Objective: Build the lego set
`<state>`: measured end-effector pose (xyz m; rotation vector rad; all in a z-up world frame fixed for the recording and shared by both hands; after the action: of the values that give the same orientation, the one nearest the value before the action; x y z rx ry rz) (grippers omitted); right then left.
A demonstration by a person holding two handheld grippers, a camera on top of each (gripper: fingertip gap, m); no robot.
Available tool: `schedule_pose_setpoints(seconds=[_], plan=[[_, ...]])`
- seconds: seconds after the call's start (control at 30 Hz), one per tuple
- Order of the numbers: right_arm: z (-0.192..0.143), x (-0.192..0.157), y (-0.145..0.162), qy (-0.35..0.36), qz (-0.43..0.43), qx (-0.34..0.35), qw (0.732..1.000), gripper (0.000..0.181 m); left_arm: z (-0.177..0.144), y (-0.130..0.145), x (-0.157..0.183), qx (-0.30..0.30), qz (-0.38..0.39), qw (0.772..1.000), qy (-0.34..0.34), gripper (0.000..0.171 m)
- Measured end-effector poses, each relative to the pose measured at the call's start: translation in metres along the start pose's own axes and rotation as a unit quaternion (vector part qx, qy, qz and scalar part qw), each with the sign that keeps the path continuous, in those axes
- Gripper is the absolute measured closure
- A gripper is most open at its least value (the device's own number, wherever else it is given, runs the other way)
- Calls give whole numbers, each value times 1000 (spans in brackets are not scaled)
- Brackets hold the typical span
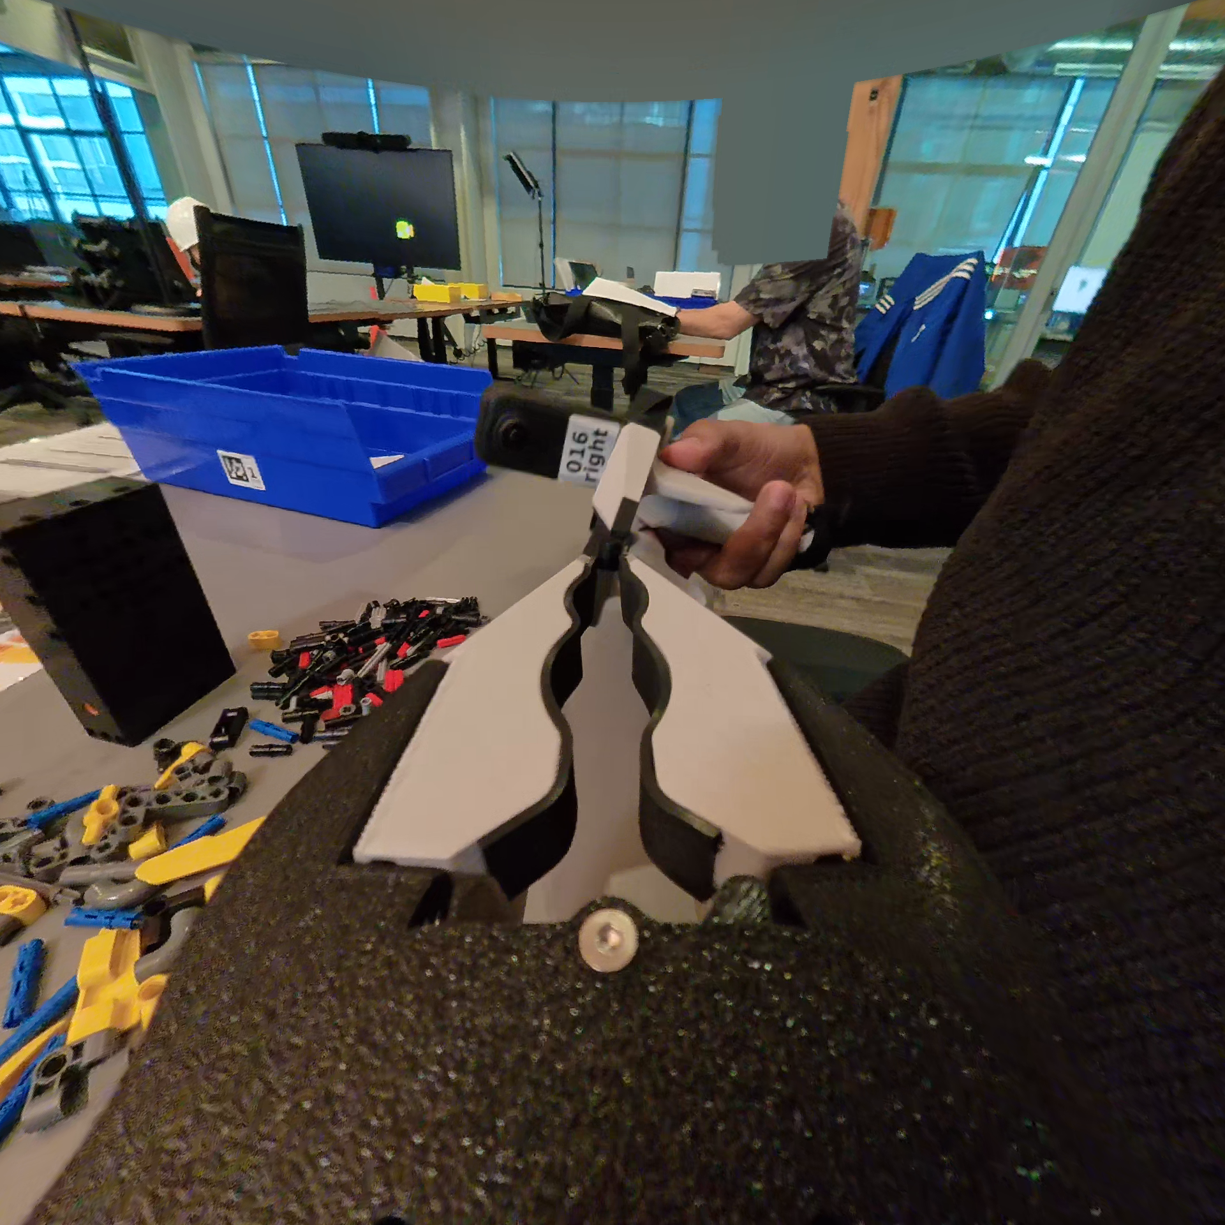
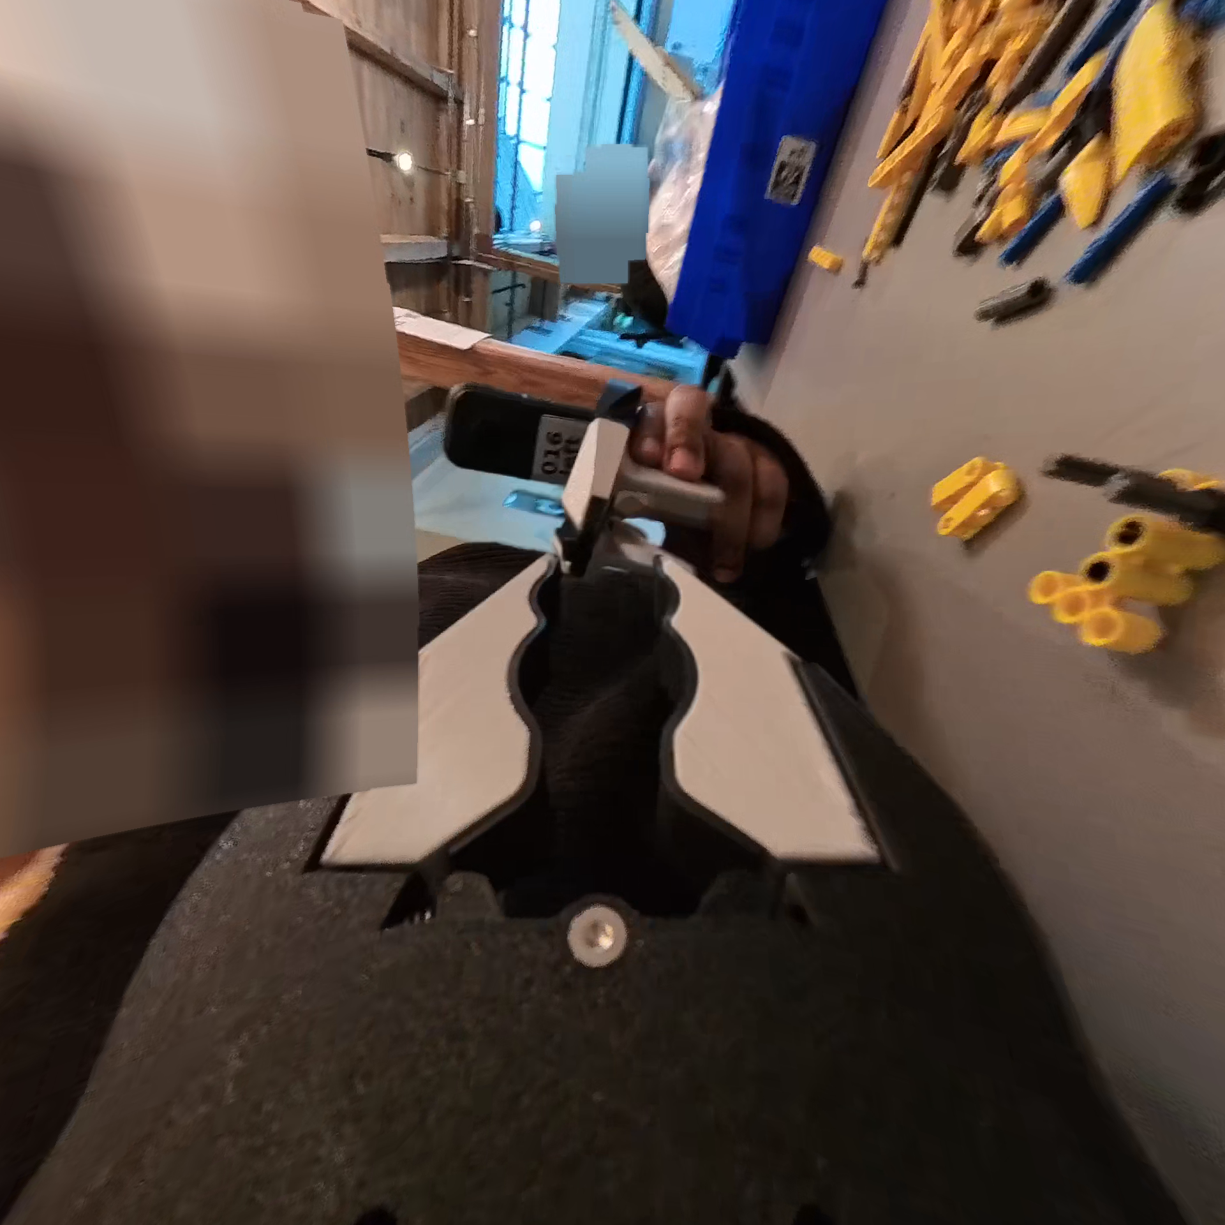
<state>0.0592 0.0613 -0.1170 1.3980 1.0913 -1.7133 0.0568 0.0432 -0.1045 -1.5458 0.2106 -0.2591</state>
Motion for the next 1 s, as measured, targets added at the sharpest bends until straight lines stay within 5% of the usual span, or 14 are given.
schedule_pose_setpoints(seconds=[0.03,0.1,0.2,0.3,0.4,0.77,1.0], plan=[[-3,3,-5,24,-30,14,999,150,-1,0,-2,3,-9,1000,-1,166],[-9,8,-17,91,-118,45,988,154,-2,-1,-8,8,-28,1000,-6,165],[-13,3,-28,197,-309,66,928,155,-4,-1,-14,11,-61,998,-8,165],[-3,-11,-18,233,-461,32,856,160,-4,-1,-16,18,-108,994,12,165],[6,-18,-12,236,-517,21,823,162,-7,-4,-18,39,-157,986,39,165],[13,-18,-18,201,-466,41,861,169,-5,-4,-13,35,-129,991,29,166],[14,-15,-18,200,-436,39,877,170,-3,-2,-15,6,-26,999,-44,166]])
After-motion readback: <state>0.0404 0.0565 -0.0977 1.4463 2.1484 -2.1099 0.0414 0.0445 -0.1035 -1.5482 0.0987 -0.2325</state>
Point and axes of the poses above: each gripper's, where its closed fingertips meet, z out along the fingers, y out of its underside, x = y × z across the jaws, the point moved 1 cm from there along -z, back along the fingers, and after that the axes turned 2 degrees about z, right-handed, at the moved point
